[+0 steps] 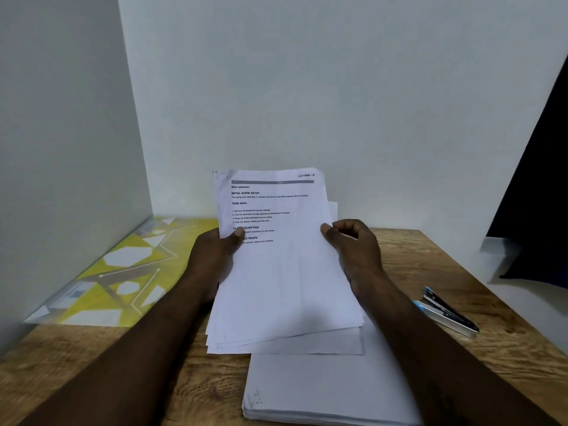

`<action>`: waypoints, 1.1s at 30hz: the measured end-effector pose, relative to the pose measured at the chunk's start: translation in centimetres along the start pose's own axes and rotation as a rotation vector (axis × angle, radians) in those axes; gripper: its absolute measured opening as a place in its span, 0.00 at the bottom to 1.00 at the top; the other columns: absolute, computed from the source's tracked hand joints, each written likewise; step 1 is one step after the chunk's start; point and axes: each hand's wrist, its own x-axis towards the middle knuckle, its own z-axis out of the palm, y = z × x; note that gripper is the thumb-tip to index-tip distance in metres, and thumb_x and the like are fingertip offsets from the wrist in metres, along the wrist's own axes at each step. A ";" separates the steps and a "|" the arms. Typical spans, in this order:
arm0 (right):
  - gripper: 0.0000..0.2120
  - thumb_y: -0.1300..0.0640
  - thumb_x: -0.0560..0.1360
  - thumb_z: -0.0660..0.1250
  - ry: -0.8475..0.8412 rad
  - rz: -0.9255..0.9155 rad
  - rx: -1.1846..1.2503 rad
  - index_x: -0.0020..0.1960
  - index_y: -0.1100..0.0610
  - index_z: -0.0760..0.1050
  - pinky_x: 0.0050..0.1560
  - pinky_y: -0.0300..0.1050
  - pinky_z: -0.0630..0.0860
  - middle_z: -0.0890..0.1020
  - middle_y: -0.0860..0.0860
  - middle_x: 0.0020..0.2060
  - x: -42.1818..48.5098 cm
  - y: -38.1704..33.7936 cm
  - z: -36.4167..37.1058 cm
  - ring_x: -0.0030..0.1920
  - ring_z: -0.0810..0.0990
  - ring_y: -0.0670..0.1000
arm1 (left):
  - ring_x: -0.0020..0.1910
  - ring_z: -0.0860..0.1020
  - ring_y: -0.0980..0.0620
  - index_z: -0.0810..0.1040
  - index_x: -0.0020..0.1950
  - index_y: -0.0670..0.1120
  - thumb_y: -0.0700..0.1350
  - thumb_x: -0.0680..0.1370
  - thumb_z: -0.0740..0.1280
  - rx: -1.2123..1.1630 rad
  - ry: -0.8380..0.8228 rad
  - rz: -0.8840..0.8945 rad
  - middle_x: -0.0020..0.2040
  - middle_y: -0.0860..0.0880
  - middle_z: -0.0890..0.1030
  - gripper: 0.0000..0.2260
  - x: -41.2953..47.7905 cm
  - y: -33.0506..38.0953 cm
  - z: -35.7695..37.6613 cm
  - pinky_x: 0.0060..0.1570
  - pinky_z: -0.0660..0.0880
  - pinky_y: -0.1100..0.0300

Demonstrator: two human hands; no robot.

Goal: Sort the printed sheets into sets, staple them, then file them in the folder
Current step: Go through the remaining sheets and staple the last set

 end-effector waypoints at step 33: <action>0.23 0.69 0.76 0.76 -0.073 -0.168 0.303 0.65 0.51 0.76 0.61 0.64 0.82 0.88 0.57 0.54 -0.4 -1.5 -1.0 0.55 0.87 0.60 | 0.55 0.86 0.39 0.84 0.59 0.45 0.41 0.84 0.69 -0.026 0.051 -0.160 0.54 0.45 0.88 0.06 2.0 -1.1 -1.9 0.60 0.80 0.37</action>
